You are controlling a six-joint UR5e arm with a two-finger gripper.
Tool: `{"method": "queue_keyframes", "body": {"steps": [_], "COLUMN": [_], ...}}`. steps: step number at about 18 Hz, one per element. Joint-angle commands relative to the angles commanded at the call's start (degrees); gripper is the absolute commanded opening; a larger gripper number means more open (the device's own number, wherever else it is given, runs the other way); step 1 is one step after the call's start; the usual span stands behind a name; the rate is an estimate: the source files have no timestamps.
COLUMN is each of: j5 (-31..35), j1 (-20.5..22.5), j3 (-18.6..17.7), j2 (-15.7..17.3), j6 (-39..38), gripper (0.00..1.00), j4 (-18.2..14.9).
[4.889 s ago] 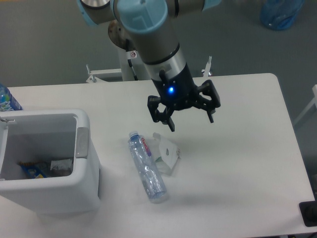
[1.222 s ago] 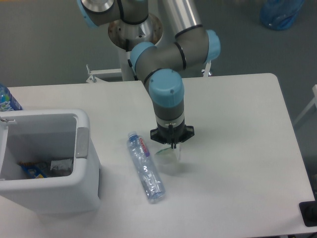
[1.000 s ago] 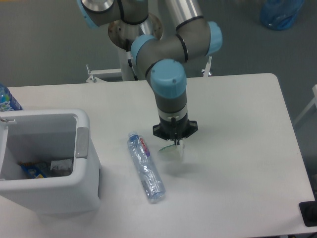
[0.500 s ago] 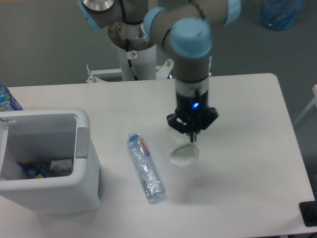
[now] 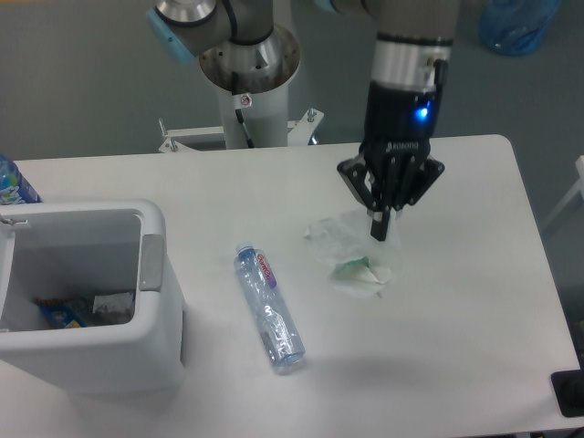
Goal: Place the trash in the trash can
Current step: 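Lift the plastic bag up off the table, then carry the bag over the white bin and open the gripper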
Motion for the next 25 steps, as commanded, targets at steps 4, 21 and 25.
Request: {"method": "queue_keyframes", "body": {"steps": [4,21,25], "j5": [-1.32,-1.33,-1.33], "j1": [-1.84,-20.12,-23.63], "j3": [-0.35,-0.79,-1.84], "j2": [2.11,-0.43,-1.31], "j6": [-3.78,-5.12,-4.76], "gripper": [0.10,0.12,0.13], "j4": [0.00,4.22,4.39]}}
